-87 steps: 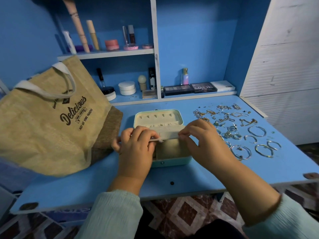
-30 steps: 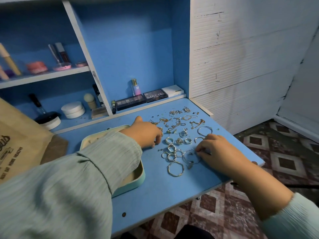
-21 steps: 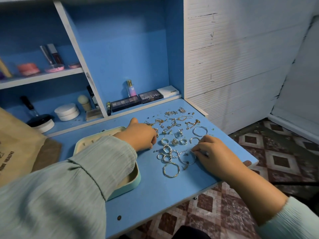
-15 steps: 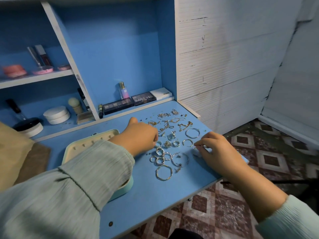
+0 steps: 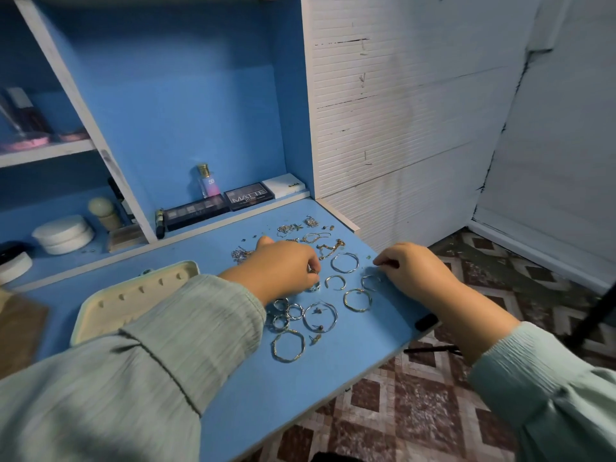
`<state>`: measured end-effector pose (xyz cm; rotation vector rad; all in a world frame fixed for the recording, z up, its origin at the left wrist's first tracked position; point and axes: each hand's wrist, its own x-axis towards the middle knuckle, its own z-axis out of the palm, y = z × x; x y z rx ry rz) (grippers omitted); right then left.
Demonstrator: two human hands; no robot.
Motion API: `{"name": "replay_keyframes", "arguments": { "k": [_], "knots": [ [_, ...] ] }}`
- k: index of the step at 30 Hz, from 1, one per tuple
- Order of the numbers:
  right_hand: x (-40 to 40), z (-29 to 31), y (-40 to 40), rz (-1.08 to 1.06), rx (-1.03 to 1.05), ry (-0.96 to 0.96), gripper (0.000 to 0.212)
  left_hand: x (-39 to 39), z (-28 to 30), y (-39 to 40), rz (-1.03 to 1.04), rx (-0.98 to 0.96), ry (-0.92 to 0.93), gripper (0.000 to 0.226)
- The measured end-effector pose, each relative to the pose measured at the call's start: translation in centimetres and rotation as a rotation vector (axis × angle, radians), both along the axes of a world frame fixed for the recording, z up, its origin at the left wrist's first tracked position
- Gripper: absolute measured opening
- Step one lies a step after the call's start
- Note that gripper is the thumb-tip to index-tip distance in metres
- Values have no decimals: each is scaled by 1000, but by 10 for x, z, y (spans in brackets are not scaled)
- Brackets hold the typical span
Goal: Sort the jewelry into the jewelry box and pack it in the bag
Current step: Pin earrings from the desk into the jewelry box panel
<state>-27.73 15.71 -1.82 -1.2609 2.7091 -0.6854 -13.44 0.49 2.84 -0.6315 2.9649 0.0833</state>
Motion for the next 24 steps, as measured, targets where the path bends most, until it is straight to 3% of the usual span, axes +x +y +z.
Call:
{"name": "replay_keyframes", "arguments": {
  "k": [17, 24],
  "knots": [
    [7, 6, -21, -45, 109, 1, 14, -7, -3, 6, 28, 28, 8, 25],
    [22, 16, -19, -40, -6, -35, 17, 5, 3, 7, 35, 31, 65, 25]
  ]
}}
